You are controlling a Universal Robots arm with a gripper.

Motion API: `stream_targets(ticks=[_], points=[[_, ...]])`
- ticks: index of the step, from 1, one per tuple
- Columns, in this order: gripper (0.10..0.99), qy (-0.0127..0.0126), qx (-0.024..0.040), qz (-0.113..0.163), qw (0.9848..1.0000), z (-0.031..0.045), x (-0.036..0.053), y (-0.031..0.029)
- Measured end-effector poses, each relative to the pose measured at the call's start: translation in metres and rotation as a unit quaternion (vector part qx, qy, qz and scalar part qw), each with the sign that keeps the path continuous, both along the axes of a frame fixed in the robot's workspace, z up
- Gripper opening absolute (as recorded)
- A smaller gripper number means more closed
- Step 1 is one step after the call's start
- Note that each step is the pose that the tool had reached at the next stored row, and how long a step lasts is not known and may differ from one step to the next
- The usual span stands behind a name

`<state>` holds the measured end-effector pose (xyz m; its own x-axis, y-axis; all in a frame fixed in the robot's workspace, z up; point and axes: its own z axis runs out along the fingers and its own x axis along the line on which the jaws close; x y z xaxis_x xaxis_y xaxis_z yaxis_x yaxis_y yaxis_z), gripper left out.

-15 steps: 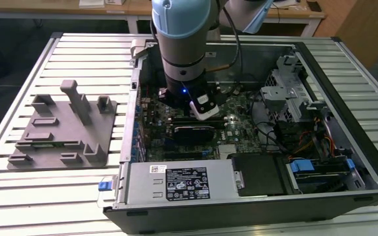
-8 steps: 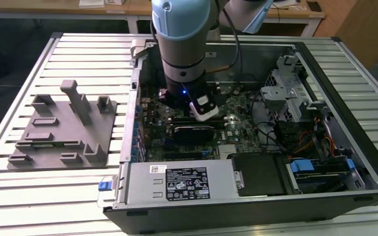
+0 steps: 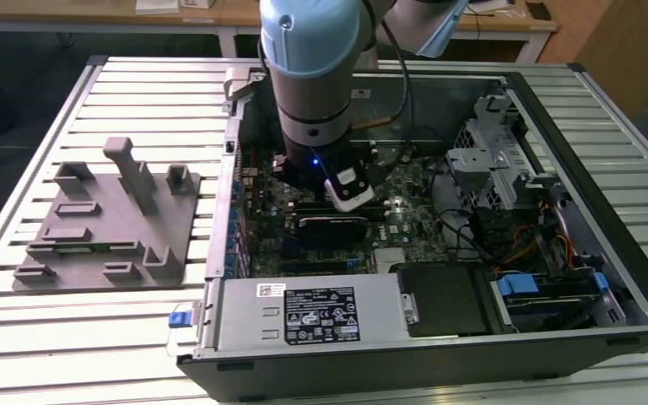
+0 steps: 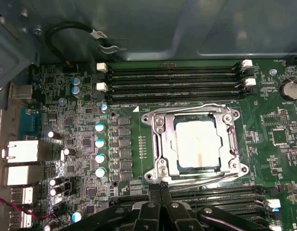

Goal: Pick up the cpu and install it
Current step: 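Install the second cpu locking lever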

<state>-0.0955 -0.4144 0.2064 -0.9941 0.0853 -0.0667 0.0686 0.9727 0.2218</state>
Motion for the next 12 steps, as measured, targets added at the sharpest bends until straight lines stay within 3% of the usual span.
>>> stream_targets(ticks=[3,12], points=[[0.106,0.0,0.0068,0.0,1.0,-0.0005,0.0,-0.0005],[0.106,0.0,0.0145,-0.001,0.9999,-0.0059,-0.0001,-0.0025]])
